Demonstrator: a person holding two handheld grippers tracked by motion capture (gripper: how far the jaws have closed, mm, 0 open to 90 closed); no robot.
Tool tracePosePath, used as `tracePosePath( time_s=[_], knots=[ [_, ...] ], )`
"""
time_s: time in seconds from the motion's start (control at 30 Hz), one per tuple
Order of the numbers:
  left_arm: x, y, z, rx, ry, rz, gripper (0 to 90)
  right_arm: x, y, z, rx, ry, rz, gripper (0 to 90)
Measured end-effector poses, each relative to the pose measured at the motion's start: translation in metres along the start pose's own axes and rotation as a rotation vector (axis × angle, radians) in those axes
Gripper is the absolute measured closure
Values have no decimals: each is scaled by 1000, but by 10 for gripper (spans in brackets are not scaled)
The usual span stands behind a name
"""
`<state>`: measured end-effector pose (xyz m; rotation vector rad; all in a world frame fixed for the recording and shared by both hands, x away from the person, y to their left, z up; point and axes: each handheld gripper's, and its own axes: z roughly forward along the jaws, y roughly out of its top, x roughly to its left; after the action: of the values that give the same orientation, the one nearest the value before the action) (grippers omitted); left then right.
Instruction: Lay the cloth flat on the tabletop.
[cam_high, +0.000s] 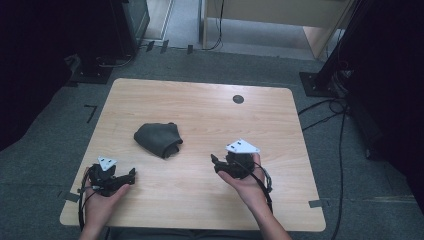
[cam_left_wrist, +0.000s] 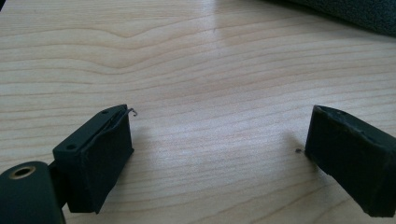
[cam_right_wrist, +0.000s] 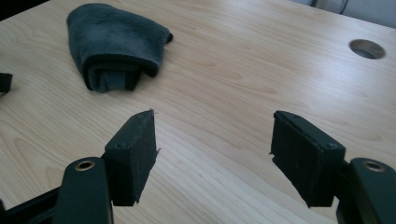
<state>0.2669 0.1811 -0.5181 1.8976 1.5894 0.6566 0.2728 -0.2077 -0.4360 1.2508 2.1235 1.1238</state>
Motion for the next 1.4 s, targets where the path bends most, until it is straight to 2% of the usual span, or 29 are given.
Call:
tracePosePath(
  time_s=[0.17, 0.37, 0.63, 0.77, 0.87, 1.03, 1.07, 1.17, 1.2, 1.23, 1.3, 1.4],
  knots=[
    [0, 0, 0, 1, -2, 3, 69, 14, 11, 11, -2, 29, -16, 316],
    [0, 0, 0, 1, -2, 2, 69, 23, 19, 22, 3, 48, -17, 321],
    [0, 0, 0, 0, -1, 3, 69, 33, 28, 37, 15, 62, -42, 330],
    [0, 0, 0, -1, -1, 2, 69, 43, 32, 53, 24, 76, -60, 334],
    [0, 0, 0, -2, -2, 3, 72, 47, 33, 61, 28, 82, -57, 336],
    [0, 0, 0, -2, -4, 10, 73, 60, 31, 87, 59, 112, -65, 350],
    [0, 0, 0, -2, -4, 10, 73, 60, 31, 87, 59, 112, -65, 350],
    [0, 0, 0, -2, -5, 8, 73, 69, 29, 107, 74, 143, -60, 389],
    [0, 0, 0, -2, -5, 8, 73, 69, 29, 107, 74, 143, -60, 389],
    [0, 0, 0, -2, -7, 8, 73, 73, 27, 117, 88, 169, -61, 429],
    [-1, 0, 0, -3, -9, 9, 73, 78, 26, 125, 103, 194, -51, 435],
    [-1, 0, 0, -2, -9, 10, 73, 82, 25, 133, 107, 189, -51, 436]
  ],
)
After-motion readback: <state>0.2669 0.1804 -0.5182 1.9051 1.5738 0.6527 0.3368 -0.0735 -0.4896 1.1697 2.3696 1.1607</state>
